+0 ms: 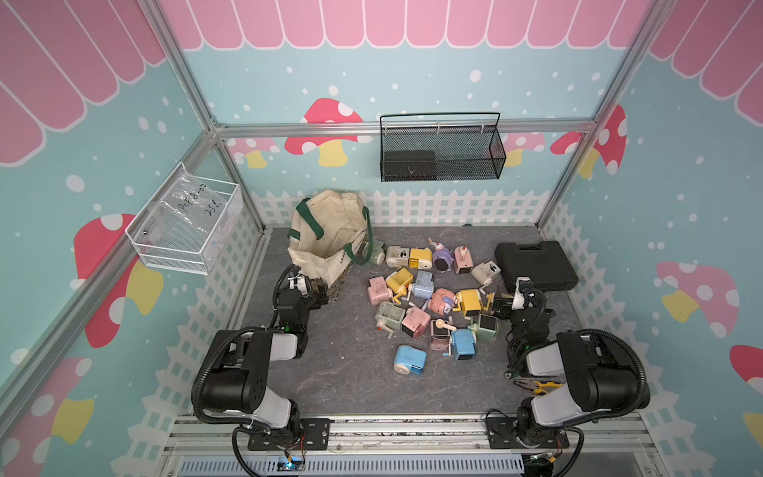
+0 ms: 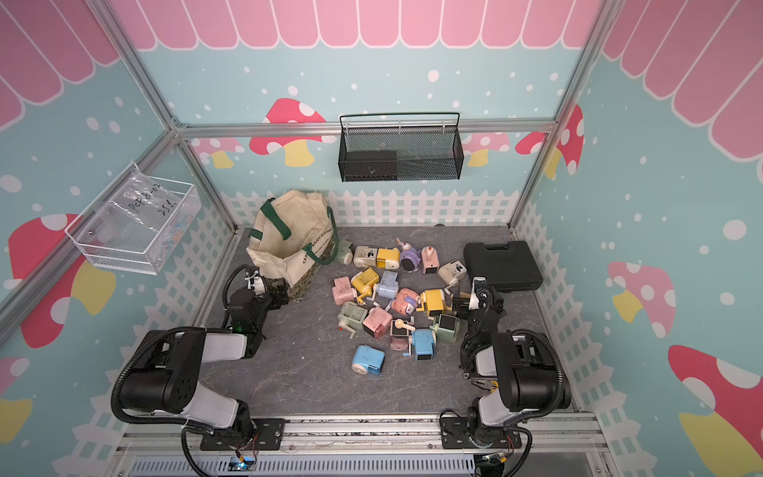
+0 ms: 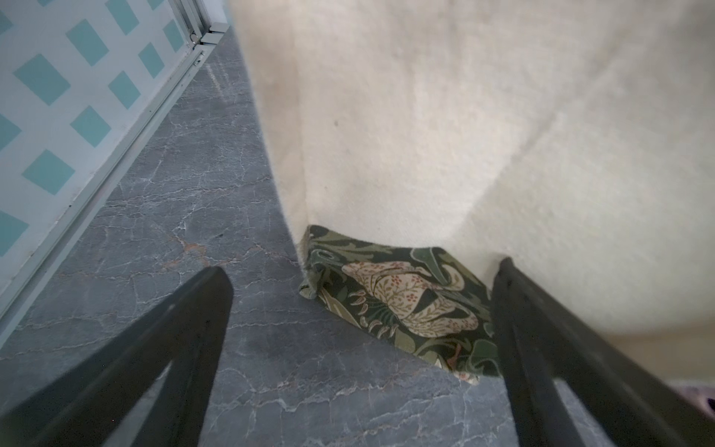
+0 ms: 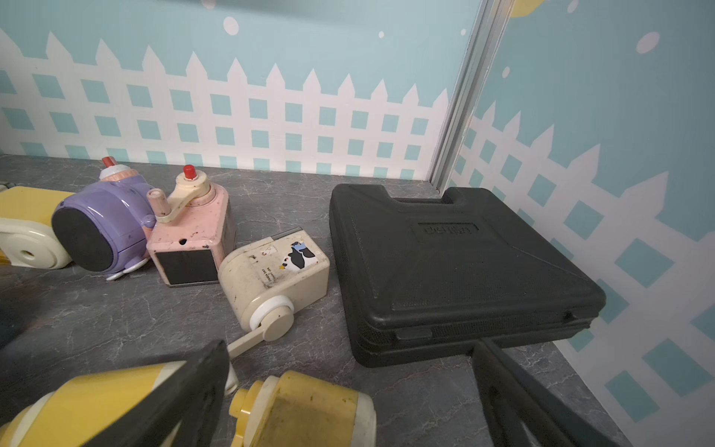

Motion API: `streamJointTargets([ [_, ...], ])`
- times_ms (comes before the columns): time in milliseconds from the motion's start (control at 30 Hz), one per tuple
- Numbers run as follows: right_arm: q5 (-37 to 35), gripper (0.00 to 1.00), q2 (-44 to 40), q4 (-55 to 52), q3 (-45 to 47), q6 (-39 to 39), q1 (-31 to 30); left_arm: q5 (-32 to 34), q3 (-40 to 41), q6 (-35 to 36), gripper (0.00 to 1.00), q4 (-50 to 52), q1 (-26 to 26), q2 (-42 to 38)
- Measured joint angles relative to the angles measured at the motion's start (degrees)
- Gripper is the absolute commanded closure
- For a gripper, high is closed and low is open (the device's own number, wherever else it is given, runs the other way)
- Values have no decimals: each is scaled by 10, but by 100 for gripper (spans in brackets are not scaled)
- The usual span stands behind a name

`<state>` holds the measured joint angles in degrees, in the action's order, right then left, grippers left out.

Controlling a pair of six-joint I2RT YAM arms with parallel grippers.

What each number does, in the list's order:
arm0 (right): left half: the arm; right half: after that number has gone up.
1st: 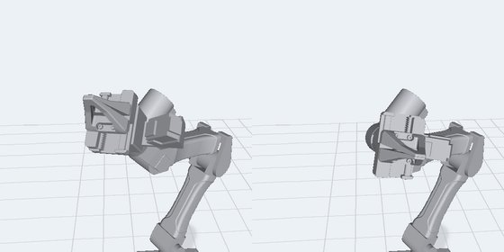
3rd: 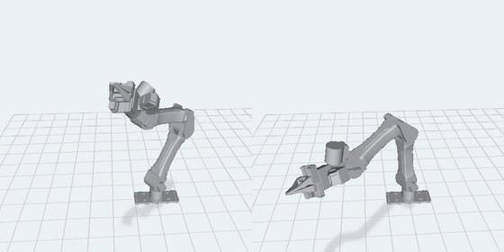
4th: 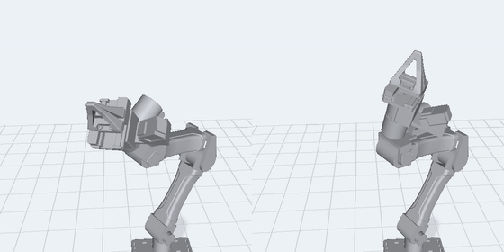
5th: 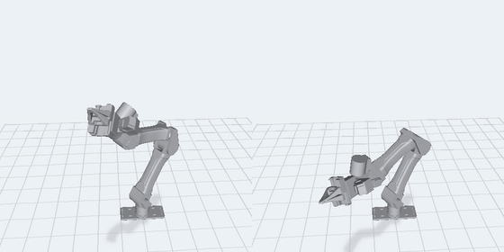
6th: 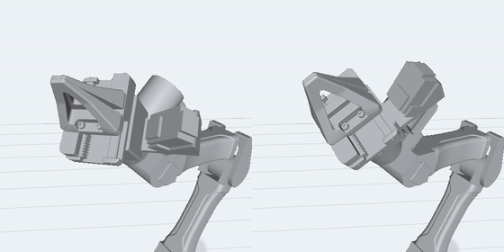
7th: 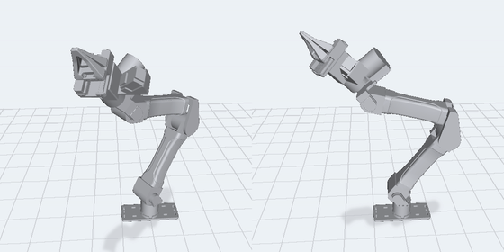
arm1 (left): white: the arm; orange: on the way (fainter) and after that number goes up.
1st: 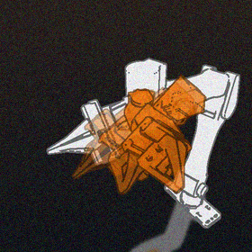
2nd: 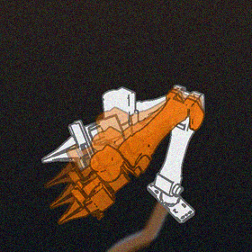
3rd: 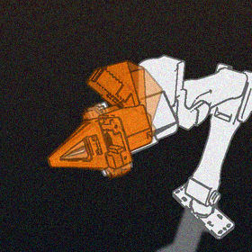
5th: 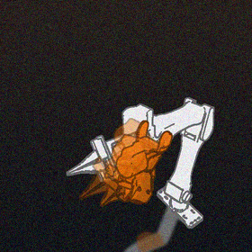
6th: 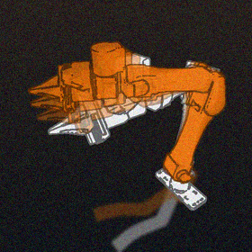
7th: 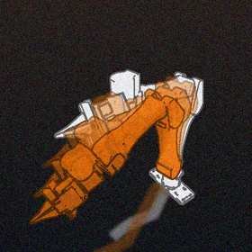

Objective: Take out the pencil sharpeners from the tote bags
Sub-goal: Reset both arms

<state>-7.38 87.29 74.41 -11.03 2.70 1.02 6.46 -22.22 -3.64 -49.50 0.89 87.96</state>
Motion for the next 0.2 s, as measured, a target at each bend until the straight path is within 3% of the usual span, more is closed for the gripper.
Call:
streamJointTargets([
  [200, 36, 0, 2, -10, -10, -12, 0, 0, 0, 0, 1, 0, 0, 0],
])
